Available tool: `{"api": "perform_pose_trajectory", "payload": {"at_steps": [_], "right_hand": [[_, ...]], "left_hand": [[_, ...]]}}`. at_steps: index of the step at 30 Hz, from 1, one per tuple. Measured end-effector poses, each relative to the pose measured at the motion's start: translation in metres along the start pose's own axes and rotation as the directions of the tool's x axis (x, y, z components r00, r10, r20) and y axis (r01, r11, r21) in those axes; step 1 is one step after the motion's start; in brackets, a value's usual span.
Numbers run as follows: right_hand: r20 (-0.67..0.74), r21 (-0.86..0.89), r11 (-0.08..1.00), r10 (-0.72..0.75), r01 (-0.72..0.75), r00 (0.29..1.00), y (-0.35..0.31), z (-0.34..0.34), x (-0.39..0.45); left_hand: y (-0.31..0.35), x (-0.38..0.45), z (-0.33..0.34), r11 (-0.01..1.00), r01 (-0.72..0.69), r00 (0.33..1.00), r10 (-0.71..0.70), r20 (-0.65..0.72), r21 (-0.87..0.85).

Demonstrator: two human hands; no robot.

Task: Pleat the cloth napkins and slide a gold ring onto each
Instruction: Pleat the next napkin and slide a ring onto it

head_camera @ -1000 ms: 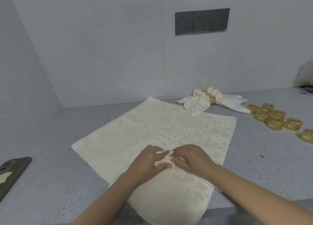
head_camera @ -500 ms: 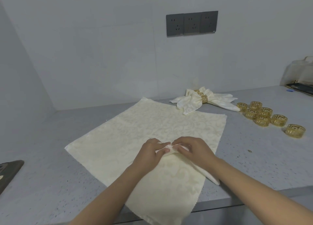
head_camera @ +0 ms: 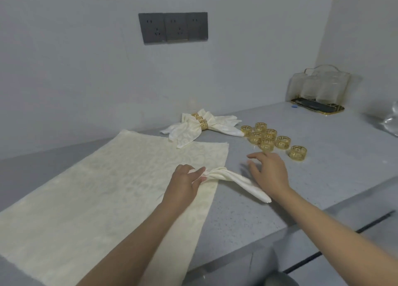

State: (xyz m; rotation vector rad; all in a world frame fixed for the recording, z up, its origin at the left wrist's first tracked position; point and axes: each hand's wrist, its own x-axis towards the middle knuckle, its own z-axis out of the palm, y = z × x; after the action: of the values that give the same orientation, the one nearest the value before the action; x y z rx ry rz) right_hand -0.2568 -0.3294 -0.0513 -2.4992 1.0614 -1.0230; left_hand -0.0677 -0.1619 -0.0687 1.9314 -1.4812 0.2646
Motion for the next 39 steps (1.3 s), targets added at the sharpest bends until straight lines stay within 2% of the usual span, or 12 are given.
{"api": "perform_pose_trajectory", "payload": {"at_steps": [3,5,9,16,24,30,33,39], "right_hand": [[-0.141,-0.169,0.981,0.069,-0.093,0.988,0.031,-0.005,0.007],[-0.166,-0.228,0.954,0.156,-0.192,0.974,0.05,-0.01,0.015],[-0.103,-0.283,0.891,0.34,-0.355,0.935,0.08,-0.019,0.03],[-0.065,-0.252,0.858,0.447,-0.448,0.892,0.095,-0.018,0.046],[-0.028,-0.02,0.926,0.377,-0.378,0.926,0.099,-0.014,0.042],[0.058,0.295,0.919,0.258,-0.263,0.964,0.065,-0.028,0.026],[0.143,0.46,0.847,0.224,-0.266,0.964,0.039,-0.036,0.012],[0.291,0.709,0.604,0.22,-0.364,0.931,-0.005,-0.038,-0.01]], "left_hand": [[0.013,0.016,0.02,0.996,-0.083,0.996,0.084,-0.036,0.01],[0.021,0.024,0.032,0.993,-0.12,0.991,0.12,-0.065,0.013],[0.029,0.033,0.051,0.988,-0.153,0.987,0.153,-0.057,0.0],[0.027,0.039,0.057,0.988,-0.153,0.988,0.153,-0.013,0.025],[0.025,0.036,0.055,0.99,-0.133,0.991,0.134,-0.02,0.037],[0.013,0.029,0.03,0.992,-0.1,0.992,0.105,-0.067,0.075],[-0.001,0.025,0.008,0.994,-0.055,0.994,0.064,-0.089,0.096],[-0.033,0.007,-0.029,0.991,0.029,0.981,-0.003,-0.194,0.129]]}}
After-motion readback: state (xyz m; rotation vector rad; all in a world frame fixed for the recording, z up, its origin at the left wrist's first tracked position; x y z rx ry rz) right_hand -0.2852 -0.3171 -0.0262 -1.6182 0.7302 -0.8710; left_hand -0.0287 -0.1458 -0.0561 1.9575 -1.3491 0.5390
